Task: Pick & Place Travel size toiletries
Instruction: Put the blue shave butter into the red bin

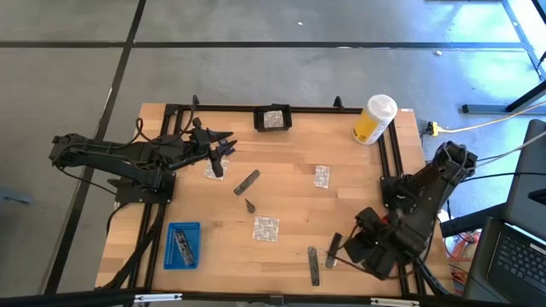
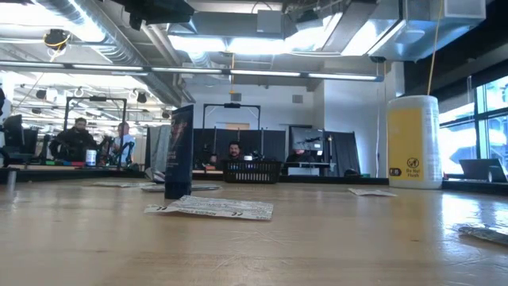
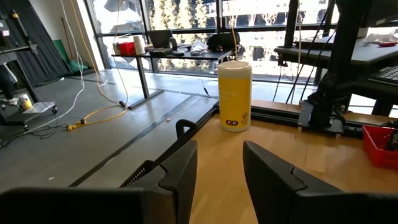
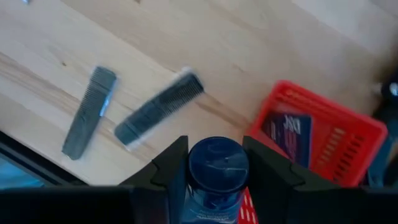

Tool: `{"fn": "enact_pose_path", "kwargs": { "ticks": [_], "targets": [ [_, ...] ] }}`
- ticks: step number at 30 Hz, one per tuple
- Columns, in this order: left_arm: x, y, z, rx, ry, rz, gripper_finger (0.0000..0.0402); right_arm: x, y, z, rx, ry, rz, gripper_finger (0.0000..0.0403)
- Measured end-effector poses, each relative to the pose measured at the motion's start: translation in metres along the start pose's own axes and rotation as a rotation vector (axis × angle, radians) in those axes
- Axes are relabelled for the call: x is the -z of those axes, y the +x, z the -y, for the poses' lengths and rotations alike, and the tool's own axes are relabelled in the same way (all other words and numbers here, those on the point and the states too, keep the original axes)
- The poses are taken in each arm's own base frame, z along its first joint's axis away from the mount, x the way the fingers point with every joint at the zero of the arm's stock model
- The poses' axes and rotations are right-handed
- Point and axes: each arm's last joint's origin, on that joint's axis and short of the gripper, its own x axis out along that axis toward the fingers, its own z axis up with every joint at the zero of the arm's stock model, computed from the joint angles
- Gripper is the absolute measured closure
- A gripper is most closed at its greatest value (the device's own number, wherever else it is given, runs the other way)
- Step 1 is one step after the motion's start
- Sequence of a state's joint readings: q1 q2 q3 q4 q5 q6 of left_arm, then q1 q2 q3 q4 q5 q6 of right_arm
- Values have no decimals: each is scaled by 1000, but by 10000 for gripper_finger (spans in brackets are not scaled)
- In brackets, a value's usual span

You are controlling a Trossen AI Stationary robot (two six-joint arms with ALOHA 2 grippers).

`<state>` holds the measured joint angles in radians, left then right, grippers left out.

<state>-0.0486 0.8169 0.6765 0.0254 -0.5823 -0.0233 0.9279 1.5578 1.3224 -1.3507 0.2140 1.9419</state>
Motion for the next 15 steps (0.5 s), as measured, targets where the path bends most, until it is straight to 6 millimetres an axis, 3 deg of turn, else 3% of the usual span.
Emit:
{"fn": "enact_pose_path", "kwargs": {
  "ticks": [10, 15],
  "targets": [
    [0, 0, 0, 0, 0, 0, 277, 35, -10, 27, 53, 101, 29, 265],
    [0, 0, 0, 0, 0, 0, 278, 42, -12, 35, 101, 105, 15, 270]
  ]
}}
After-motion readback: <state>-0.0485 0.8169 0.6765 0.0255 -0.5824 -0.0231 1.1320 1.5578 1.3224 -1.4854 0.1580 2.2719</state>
